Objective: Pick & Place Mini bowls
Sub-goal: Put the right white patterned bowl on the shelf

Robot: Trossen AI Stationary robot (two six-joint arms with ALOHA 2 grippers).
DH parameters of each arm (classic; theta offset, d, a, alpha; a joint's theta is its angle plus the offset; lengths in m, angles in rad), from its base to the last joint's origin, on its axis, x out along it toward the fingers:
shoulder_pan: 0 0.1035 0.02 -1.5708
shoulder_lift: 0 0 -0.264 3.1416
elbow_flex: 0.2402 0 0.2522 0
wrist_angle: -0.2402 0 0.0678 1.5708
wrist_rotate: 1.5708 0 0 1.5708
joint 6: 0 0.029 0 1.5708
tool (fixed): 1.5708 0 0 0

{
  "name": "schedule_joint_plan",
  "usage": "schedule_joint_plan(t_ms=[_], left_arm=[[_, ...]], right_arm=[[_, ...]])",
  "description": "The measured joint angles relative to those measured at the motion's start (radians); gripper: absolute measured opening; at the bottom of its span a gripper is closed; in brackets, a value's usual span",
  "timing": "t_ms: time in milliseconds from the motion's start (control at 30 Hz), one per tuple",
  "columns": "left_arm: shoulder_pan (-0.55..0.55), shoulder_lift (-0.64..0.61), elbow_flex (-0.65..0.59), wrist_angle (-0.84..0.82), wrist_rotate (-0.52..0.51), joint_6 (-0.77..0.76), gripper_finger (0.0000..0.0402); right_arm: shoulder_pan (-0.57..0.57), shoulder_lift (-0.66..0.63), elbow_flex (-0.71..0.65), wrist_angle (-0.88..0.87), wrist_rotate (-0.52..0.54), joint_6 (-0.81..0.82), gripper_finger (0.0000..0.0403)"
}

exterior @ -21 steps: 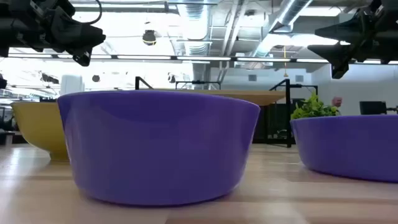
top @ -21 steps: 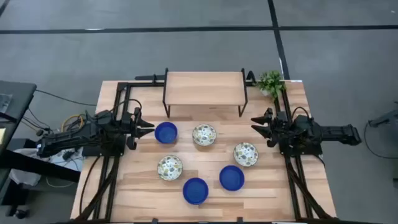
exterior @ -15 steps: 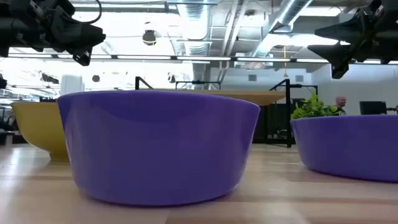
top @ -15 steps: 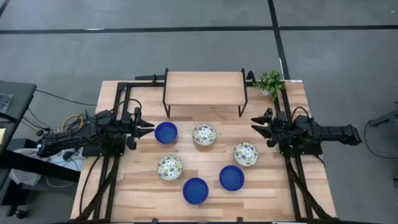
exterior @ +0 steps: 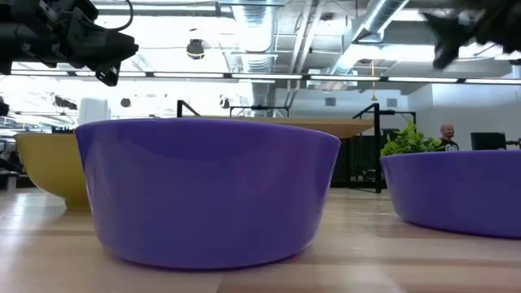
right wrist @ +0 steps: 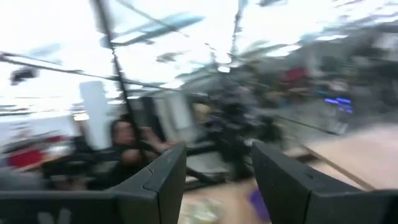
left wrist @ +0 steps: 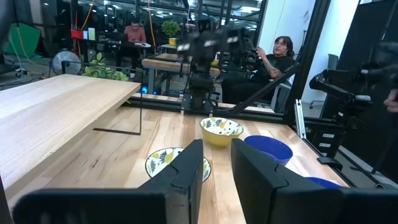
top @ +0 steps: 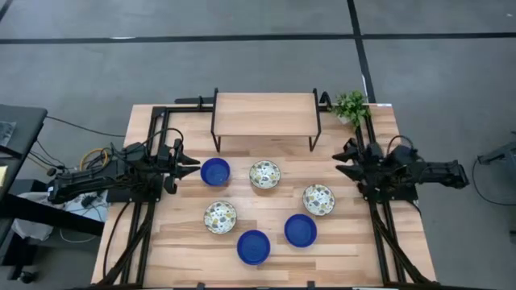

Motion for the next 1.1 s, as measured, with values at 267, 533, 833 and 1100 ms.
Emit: schedule_joint_plan(t_ms=[267, 533, 833, 1100], left_arm=[[0.0, 0.056, 0.0, 0.0, 0.0, 0.0, 0.0082], [0.0, 0.154, 0.0, 0.005, 0.0, 0.0, 0.0082], [0.0, 0.199, 0.0, 0.024, 0.0, 0.0, 0.0082], [0.0, 0.199, 0.0, 0.088, 0.0, 0.001, 0.0082]], right_arm=[[0.0, 0.253, 0.308, -0.131, -0.122, -0.05, 0.0175], [0.0, 0.622, 0.679, -0.546, -0.131, -0.13, 0.0173], [-0.002, 0.954, 0.992, -1.217, -0.134, 0.043, 0.0176], [-0.001, 1.094, 1.045, -1.563, -0.137, 0.133, 0.0174]])
